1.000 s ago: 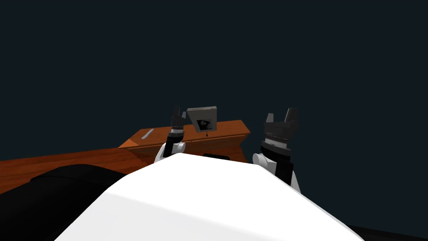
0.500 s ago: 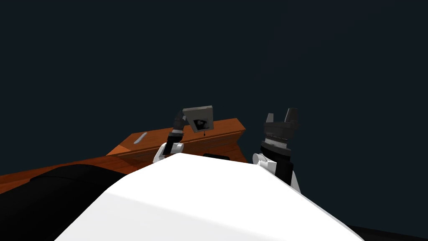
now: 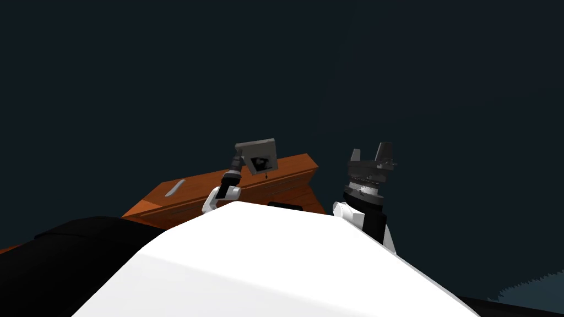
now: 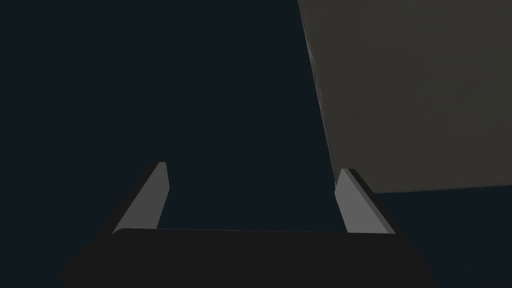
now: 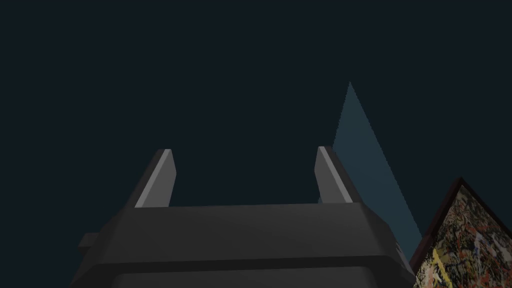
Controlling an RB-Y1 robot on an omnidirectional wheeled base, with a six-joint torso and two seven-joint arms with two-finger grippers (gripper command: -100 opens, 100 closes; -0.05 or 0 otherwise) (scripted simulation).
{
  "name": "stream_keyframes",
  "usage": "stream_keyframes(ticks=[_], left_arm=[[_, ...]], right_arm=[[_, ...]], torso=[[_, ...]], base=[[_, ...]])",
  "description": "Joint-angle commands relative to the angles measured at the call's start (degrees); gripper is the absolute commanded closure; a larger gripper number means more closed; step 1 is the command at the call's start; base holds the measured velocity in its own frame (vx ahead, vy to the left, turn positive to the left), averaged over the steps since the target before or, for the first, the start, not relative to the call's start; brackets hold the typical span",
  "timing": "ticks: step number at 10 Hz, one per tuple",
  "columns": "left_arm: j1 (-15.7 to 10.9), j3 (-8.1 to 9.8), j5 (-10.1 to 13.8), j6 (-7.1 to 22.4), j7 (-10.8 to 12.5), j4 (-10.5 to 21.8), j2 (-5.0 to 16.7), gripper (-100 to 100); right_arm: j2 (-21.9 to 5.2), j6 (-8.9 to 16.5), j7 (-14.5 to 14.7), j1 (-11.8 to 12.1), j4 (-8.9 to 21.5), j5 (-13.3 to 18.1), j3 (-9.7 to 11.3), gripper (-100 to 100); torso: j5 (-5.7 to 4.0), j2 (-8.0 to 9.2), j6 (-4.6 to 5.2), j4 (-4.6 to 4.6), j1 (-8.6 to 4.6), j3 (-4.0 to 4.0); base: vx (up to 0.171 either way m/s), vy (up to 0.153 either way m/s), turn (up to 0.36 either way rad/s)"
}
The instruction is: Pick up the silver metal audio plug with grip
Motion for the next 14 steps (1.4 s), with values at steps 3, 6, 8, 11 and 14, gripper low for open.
stream_keyframes(ticks=[3,6,8,11,14], left_arm=[[-1.0,1.97,0.0,5.9,-2.2,4.7,0.9,-100],[-1.5,2.81,0.1,10.3,-3.3,7.0,1.2,-100],[-2.1,3.58,0.3,13.5,-4.4,9.4,1.4,-100],[-3.3,4.86,0.9,19.0,-6.7,13.7,1.7,-100],[-3.9,5.34,1.3,23.1,-7.9,16.6,1.7,-100]], right_arm=[[0.0,0.0,0.0,0.0,0.0,0.0,0.0,0],[0.0,0.0,0.0,0.0,0.0,0.0,0.0,0],[0.0,0.0,0.0,0.0,0.0,0.0,0.0,0],[0.0,0.0,0.0,0.0,0.0,0.0,0.0,0],[0.0,0.0,0.0,0.0,0.0,0.0,0.0,0]], torso=[[0.0,-0.01,-0.01,0.0,0.01,-0.01],[0.01,-0.03,0.04,-0.01,0.02,-0.02],[0.01,-0.02,0.03,0.0,0.03,-0.01],[0.01,-0.05,-0.02,-0.01,0.07,-0.03],[0.02,-0.07,0.02,-0.02,0.09,-0.04]], base=[[-0.035,-0.005,-0.197],[-0.03,-0.002,-0.158],[-0.03,0.001,-0.183],[-0.024,0.007,-0.219],[-0.018,0.014,-0.182]])
